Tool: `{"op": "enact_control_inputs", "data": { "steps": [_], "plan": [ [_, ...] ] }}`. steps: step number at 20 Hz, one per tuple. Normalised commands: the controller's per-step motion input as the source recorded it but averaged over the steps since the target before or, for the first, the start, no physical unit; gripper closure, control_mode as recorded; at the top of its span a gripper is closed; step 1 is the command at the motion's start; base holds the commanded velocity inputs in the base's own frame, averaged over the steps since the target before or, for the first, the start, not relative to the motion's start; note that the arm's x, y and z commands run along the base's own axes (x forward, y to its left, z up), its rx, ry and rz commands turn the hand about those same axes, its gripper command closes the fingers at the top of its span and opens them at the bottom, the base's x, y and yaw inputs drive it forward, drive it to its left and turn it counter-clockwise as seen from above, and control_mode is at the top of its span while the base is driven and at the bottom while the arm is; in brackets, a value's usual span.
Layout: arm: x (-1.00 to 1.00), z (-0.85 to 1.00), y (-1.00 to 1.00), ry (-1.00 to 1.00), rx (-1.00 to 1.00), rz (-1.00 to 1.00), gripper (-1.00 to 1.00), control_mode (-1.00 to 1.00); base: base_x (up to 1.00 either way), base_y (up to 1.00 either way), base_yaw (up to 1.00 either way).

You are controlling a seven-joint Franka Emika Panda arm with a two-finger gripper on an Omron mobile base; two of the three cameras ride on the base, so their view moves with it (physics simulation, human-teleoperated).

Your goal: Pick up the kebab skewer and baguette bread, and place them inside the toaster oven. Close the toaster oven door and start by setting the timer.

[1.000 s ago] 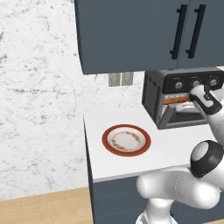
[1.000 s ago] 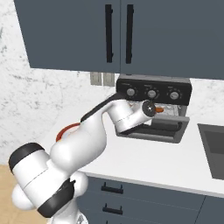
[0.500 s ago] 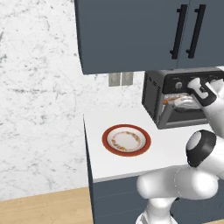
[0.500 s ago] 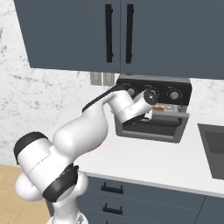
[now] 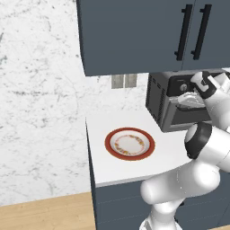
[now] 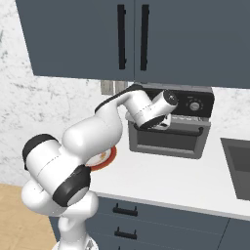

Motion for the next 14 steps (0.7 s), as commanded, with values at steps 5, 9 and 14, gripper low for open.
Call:
{"op": "enact_control_inputs", "data": {
  "steps": [5, 9, 14],
  "plan": [
    [0.32, 0.78, -0.01, -0.13, -0.05, 0.0, -1.0, -1.0, 0.0, 0.0, 0.0],
    [0.26, 0.86, -0.12, -0.15, -0.06, -0.01, -1.0, -1.0, 0.0, 0.0, 0.0],
    [0.29, 0.58, -0.11, -0.14, -0.07, -0.01, -1.0, -1.0, 0.0, 0.0, 0.0]
  ]
}}
